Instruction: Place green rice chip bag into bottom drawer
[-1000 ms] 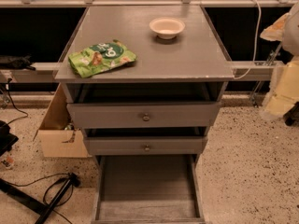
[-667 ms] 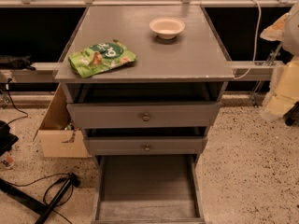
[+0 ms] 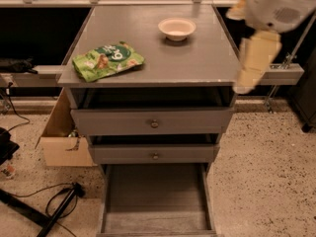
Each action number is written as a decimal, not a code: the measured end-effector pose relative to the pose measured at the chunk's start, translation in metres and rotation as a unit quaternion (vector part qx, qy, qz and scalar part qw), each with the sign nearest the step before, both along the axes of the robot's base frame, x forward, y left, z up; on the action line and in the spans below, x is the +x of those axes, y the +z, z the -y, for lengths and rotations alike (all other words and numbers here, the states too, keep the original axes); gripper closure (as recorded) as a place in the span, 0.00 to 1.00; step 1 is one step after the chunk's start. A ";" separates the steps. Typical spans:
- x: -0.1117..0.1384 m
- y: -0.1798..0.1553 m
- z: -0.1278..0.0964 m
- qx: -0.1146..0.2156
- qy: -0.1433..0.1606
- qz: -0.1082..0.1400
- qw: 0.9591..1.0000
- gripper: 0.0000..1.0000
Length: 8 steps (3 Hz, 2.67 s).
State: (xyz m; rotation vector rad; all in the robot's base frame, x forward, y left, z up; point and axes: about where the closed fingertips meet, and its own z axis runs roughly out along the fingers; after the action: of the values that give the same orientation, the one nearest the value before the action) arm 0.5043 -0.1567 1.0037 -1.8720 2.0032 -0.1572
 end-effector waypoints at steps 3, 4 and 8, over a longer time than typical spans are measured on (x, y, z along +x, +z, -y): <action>0.171 -0.001 -0.232 -0.033 0.221 0.047 0.974 0.00; 0.172 0.002 -0.230 -0.028 0.217 0.055 0.974 0.00; 0.244 -0.161 -0.360 0.005 0.322 -0.051 0.945 0.00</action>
Offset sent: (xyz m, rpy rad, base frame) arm 0.1781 0.2211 0.0255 -0.0814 -0.1029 0.4698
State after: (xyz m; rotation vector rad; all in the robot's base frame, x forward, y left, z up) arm 0.7486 0.2035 0.8431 -2.4535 1.3389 0.1345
